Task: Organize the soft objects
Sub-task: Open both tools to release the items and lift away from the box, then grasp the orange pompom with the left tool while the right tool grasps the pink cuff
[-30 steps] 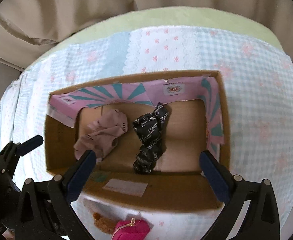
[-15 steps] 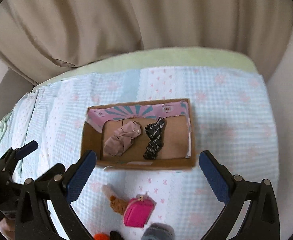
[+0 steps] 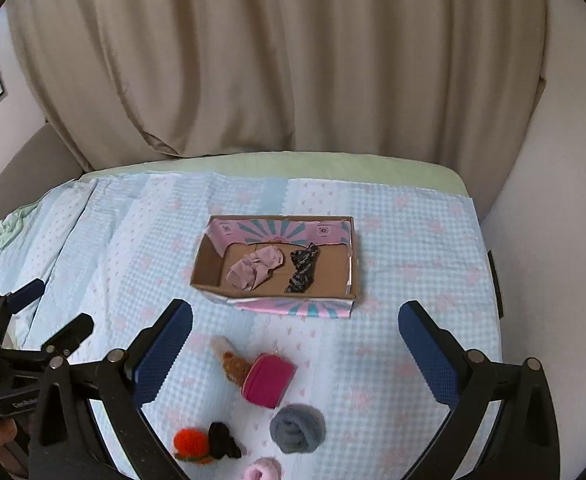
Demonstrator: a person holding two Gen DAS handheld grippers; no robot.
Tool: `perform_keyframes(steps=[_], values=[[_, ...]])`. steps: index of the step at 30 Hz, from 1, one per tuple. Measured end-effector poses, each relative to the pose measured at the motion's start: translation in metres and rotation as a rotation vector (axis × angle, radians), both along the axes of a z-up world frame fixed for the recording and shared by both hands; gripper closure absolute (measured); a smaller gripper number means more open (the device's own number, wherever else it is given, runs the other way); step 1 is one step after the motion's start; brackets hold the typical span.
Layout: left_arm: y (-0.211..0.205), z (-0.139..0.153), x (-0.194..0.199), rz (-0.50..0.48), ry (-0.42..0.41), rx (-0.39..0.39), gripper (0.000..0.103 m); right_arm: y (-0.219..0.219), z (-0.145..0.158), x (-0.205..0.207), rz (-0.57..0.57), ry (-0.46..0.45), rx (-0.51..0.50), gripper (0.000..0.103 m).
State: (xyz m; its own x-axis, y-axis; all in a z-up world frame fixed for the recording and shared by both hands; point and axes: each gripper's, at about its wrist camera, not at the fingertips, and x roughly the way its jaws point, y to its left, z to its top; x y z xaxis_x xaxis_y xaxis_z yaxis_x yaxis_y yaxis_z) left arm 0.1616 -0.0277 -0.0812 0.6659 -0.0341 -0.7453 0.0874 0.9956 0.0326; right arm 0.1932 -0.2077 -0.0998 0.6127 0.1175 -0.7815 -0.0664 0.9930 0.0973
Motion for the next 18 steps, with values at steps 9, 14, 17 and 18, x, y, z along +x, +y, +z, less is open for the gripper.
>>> perform_keyframes(steps=[9,14,17,18], values=[[0.026,-0.017,-0.096,0.001,-0.081,-0.032,0.0,0.019,-0.031,-0.082,0.043,-0.034,0.009,0.0],[0.03,-0.041,-0.137,-0.04,-0.112,-0.03,0.0,0.03,-0.06,-0.123,-0.004,-0.029,0.009,0.0],[0.032,-0.066,-0.155,-0.094,-0.1,-0.042,0.0,0.036,-0.078,-0.144,-0.036,-0.025,0.013,0.0],[0.033,-0.076,-0.159,-0.11,-0.088,-0.046,0.0,0.04,-0.086,-0.153,-0.049,-0.018,0.005,0.0]])
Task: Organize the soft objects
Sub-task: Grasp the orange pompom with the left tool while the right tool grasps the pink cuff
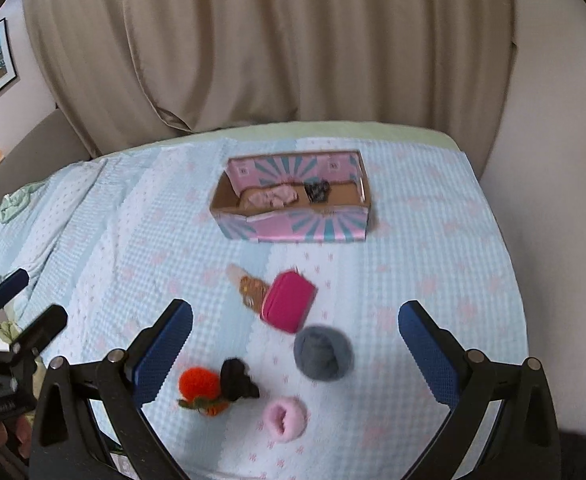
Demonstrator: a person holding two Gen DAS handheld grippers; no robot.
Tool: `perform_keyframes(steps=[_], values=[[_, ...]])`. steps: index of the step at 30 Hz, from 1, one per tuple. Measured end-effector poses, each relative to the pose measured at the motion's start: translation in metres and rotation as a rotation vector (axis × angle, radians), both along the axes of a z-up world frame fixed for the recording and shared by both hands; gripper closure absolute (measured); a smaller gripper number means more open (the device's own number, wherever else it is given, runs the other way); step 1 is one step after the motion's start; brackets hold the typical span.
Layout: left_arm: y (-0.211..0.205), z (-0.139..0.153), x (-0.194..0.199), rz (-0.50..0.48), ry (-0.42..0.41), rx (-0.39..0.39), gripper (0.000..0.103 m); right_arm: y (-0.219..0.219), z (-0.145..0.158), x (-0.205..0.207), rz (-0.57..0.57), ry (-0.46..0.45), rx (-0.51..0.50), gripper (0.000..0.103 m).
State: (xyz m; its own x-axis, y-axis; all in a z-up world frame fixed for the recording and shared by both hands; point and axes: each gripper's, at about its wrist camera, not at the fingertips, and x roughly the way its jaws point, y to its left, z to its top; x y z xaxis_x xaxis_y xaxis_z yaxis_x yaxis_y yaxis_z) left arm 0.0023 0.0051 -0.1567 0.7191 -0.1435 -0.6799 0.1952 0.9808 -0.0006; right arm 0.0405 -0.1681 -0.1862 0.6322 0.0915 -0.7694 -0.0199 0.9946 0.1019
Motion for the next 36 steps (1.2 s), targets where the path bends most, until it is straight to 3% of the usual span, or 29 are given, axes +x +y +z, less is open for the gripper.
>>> perform_keyframes(steps=[11,23,26,32,34,36], values=[[0.01,-0.119,-0.017,-0.103,0.144,-0.045,0.001,0.028,-0.108,-0.053,-0.081,0.104,-0.017,0.0],[0.007,-0.232,-0.004,-0.153,0.214,-0.034,0.008,0.029,-0.219,-0.071,-0.094,0.112,-0.042,0.001],[0.002,-0.258,-0.001,-0.161,0.237,-0.022,0.017,0.03,-0.241,-0.07,-0.077,0.117,-0.06,0.005],[-0.008,-0.284,0.005,-0.189,0.241,0.005,0.022,0.037,-0.267,-0.066,-0.036,0.097,-0.081,0.007],[-0.01,-0.288,0.008,-0.193,0.239,0.007,0.03,0.04,-0.272,-0.065,-0.03,0.089,-0.081,0.009],[-0.011,-0.292,0.011,-0.195,0.247,0.01,0.043,0.042,-0.276,-0.063,-0.023,0.08,-0.082,0.018]])
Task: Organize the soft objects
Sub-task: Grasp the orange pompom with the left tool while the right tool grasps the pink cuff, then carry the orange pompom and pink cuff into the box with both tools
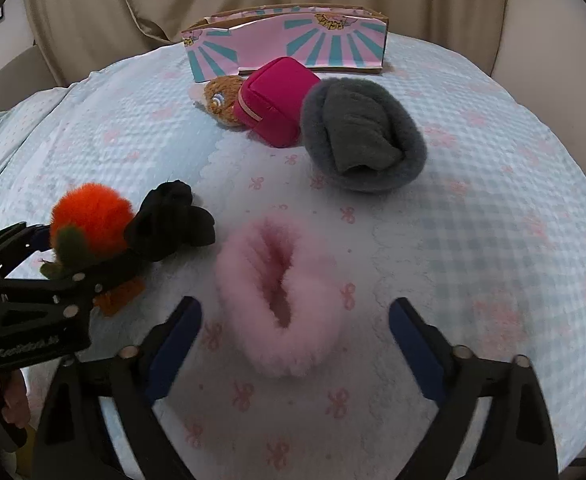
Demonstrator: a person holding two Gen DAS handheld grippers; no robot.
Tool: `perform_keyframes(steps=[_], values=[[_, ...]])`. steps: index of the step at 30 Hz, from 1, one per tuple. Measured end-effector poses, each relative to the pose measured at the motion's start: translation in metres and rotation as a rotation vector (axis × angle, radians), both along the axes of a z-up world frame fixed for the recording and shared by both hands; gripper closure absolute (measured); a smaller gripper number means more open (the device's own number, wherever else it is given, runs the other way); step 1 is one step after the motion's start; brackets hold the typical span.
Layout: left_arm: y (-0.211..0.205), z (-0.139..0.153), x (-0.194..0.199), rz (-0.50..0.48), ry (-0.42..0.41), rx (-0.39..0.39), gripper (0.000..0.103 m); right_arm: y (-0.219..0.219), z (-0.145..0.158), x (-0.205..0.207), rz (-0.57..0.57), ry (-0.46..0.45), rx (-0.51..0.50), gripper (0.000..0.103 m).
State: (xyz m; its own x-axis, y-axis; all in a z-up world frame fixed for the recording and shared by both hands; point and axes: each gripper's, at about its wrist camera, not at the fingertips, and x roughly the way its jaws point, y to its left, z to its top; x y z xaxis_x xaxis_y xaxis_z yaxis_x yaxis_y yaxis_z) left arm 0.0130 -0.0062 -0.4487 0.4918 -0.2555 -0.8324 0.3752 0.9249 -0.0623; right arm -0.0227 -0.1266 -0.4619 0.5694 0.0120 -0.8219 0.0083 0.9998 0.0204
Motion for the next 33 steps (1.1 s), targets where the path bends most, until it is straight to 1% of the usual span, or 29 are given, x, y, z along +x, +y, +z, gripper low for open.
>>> perform_keyframes(steps=[2,3,4,5,6,7,9,14,17,22,27,30,33], values=[[0.0,-0.005,0.002,0.001,0.008,0.008,0.049,0.002,-0.003,0.003,0.005,-0.002,0.006,0.023],[0.0,-0.006,0.003,0.001,0.01,0.011,0.054,0.004,-0.005,0.004,0.008,-0.003,0.007,0.028],[0.001,-0.007,0.003,0.004,0.011,0.014,0.057,0.005,-0.005,0.006,0.011,-0.003,0.007,0.033],[0.002,-0.007,0.004,0.006,0.012,0.013,0.059,0.007,-0.005,0.008,0.02,-0.003,0.004,0.037],[0.003,-0.006,0.004,0.01,0.012,0.008,0.062,0.008,-0.006,0.009,0.025,-0.004,-0.001,0.043],[0.004,-0.004,0.004,0.016,0.013,0.001,0.063,0.009,-0.005,0.009,0.029,-0.007,-0.01,0.048],[0.007,-0.001,0.003,0.027,0.012,-0.008,0.064,0.01,-0.002,0.01,0.028,-0.018,-0.019,0.052],[0.011,0.005,0.002,0.05,0.008,-0.01,0.064,0.009,0.001,0.012,0.017,-0.023,-0.007,0.054],[0.011,0.01,0.002,0.056,0.006,-0.015,0.064,0.009,0.005,0.012,0.017,-0.022,-0.007,0.059],[0.009,0.027,0.002,0.066,-0.004,-0.023,0.064,0.006,0.02,0.01,0.012,-0.032,-0.007,0.061],[0.008,0.055,0.007,0.086,-0.017,-0.033,0.064,0.0,0.046,0.013,-0.002,-0.048,-0.006,0.061],[0.008,0.078,0.011,0.104,-0.026,-0.045,0.064,-0.007,0.071,0.017,-0.021,-0.063,-0.001,0.061],[0.007,0.106,0.015,0.131,-0.011,-0.076,0.064,-0.015,0.096,0.021,-0.043,-0.071,0.008,0.061]])
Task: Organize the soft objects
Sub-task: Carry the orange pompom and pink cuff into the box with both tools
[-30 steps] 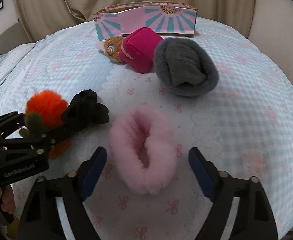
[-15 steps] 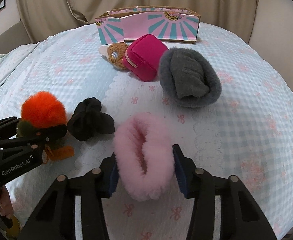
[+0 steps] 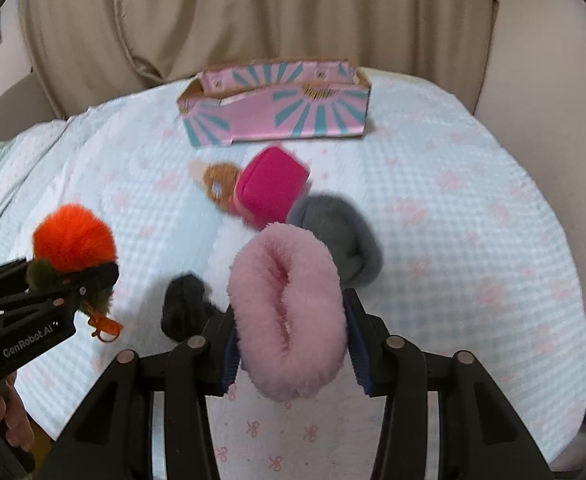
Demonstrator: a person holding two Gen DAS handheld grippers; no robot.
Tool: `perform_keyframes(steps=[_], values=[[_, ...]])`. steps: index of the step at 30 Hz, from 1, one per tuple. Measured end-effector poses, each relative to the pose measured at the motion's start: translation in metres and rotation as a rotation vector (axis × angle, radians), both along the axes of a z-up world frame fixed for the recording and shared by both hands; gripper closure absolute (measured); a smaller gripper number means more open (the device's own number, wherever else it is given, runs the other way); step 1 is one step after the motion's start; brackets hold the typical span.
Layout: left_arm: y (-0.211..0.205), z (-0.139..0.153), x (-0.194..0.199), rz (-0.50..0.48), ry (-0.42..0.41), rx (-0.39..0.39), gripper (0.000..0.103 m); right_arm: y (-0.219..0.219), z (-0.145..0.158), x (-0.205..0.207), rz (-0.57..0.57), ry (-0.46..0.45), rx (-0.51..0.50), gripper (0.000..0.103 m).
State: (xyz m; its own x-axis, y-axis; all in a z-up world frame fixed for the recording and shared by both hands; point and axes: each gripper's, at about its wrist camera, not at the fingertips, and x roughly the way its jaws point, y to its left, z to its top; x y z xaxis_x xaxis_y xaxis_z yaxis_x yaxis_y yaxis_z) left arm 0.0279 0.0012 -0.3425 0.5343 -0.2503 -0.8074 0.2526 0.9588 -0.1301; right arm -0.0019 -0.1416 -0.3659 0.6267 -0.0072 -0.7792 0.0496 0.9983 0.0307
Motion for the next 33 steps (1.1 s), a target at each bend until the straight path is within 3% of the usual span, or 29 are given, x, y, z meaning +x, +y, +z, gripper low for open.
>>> perform_keyframes(steps=[10,19,27,33], values=[[-0.011,0.112,0.024,0.085,-0.059,-0.037,0.064,-0.031,0.107,0.018,-0.049,-0.053,0.029,0.061],[-0.033,0.192,0.067,0.167,-0.124,-0.027,0.064,-0.069,0.191,0.075,-0.017,-0.106,0.054,0.061],[-0.059,0.221,0.136,0.144,-0.135,-0.037,0.064,-0.083,0.224,0.148,0.051,-0.095,0.052,0.061],[-0.078,0.209,0.202,0.095,-0.099,-0.048,0.064,-0.085,0.216,0.205,0.073,-0.047,0.087,0.061]])
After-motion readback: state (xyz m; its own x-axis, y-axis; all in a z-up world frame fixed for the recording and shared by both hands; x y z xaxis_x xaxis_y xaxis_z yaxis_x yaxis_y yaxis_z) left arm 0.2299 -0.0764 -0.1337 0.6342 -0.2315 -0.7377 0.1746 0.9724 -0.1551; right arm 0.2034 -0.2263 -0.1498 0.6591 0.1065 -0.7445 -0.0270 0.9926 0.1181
